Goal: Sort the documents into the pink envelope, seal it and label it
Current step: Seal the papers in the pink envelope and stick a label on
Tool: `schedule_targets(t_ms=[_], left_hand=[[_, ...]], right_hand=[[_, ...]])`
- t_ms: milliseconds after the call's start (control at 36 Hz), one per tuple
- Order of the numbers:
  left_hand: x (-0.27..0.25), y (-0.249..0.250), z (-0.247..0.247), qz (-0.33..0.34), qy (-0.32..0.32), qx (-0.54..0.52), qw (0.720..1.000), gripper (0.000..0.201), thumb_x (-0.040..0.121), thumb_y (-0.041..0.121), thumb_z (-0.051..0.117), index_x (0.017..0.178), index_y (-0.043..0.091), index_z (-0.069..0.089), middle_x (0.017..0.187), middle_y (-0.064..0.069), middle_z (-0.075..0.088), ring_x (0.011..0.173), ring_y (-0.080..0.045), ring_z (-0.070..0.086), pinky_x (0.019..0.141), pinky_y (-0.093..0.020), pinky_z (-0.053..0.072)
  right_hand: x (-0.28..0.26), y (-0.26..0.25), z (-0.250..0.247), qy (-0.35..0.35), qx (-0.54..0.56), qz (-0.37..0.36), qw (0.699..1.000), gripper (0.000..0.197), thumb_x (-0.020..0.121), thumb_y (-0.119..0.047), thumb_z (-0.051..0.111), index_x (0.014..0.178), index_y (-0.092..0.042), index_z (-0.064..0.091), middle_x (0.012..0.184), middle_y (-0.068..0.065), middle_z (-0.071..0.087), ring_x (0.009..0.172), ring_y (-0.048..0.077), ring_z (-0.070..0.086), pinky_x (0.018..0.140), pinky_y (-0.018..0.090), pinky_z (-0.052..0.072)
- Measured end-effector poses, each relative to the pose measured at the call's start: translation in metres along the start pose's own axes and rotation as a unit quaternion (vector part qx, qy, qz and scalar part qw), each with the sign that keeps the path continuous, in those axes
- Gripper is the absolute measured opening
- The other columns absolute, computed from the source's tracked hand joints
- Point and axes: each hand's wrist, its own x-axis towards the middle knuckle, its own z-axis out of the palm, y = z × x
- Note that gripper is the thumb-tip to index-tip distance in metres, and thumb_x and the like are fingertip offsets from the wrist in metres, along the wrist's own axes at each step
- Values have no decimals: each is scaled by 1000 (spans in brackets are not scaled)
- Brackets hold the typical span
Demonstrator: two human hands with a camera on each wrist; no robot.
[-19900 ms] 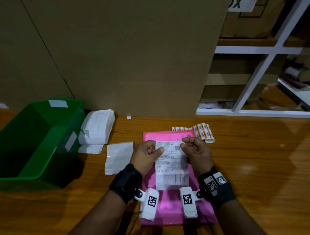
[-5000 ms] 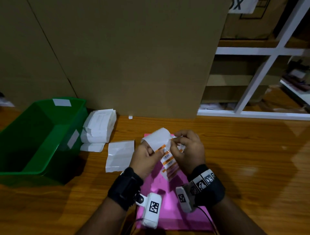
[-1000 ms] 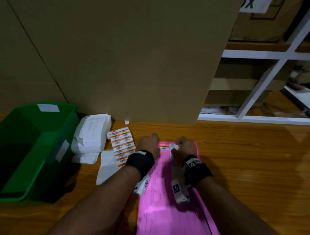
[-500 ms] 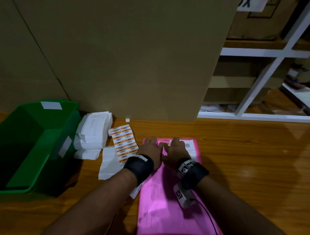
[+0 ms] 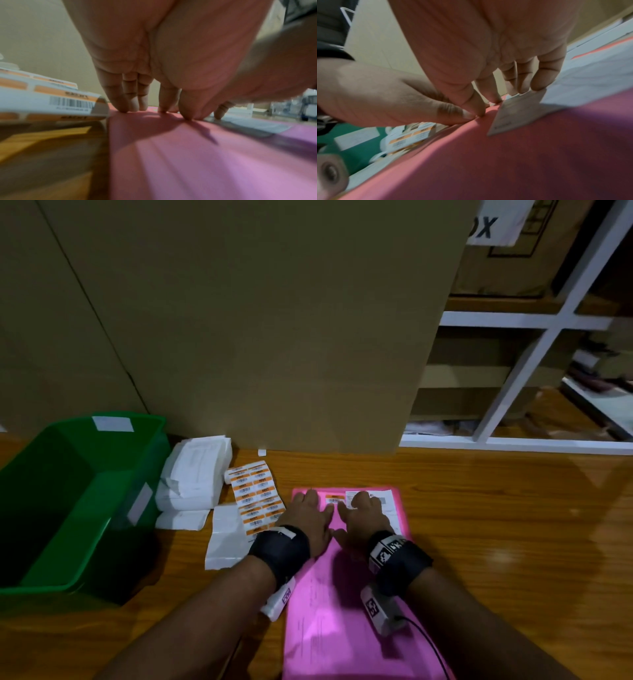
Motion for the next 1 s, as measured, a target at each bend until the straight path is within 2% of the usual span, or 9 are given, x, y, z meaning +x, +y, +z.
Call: schedule_targets(t_ms=[111,194,250,306,417,611,722,889,1000], left_hand=[[-12,4,2,12,-4,-4,1000,65,100,48,42,157,22,25,154,-19,28,141,-39,25,114,-49,31],[-21,10,5,19,-8,-11,1000,68,99,48,45,157,20,23,159,-20,23,144,-42,22,116,-48,30],[-25,12,9,18,-12,-26,999,71,99,47,46,159,20,19,164,-21,14,150,-41,13,121,-48,22],[-30,14,13,12,-19,-39,999,72,100,48,45,160,22,15,166,-20,6,153,-40,6,124,-46,15],[-39,20,16,2,-20,-41,999,72,101,49,43,161,23,13,168,-14,3,154,-36,2,124,-45,14],[-50,26,16,16,2,-44,999,69,100,47,44,159,20,20,162,-15,17,148,-35,16,121,-43,26],[-57,36,14,0,3,-57,998,69,100,46,46,159,22,19,163,-11,17,150,-32,16,122,-45,26],[-58,40,15,-21,29,-77,996,60,96,47,46,147,17,39,158,-10,33,143,-27,30,118,-42,33],[-63,46,17,-32,26,-60,997,66,96,46,46,152,15,32,163,-9,25,148,-28,25,120,-42,31]], right_hand=[[-17,6,1,-14,-14,-25,999,70,96,-48,49,154,-20,24,162,13,9,147,36,12,113,49,31],[-30,12,10,-13,-16,-50,999,78,93,-55,43,156,-15,18,165,13,2,151,32,6,119,48,23],[-43,15,15,-13,-9,-74,997,95,77,-66,23,156,-13,17,165,12,2,152,28,5,121,44,21],[-54,20,20,-27,-16,-100,995,112,58,-65,8,157,-13,15,166,10,1,153,26,3,121,42,20],[-69,28,26,-61,-26,-97,993,101,67,-55,30,158,-14,8,166,9,-7,153,26,-4,122,44,16],[-74,41,36,-44,-17,-84,995,96,72,-55,32,158,-17,13,166,7,-3,153,24,-1,122,43,17],[-76,45,36,-41,-6,-79,996,94,73,-55,32,157,-18,13,166,8,-2,153,26,0,122,45,17],[-76,55,36,-30,3,-55,998,96,71,-56,31,157,-18,11,166,7,-2,153,27,-1,121,46,17],[-76,63,38,-14,12,-69,997,81,87,-53,43,156,-19,17,166,8,2,152,28,2,121,46,19]])
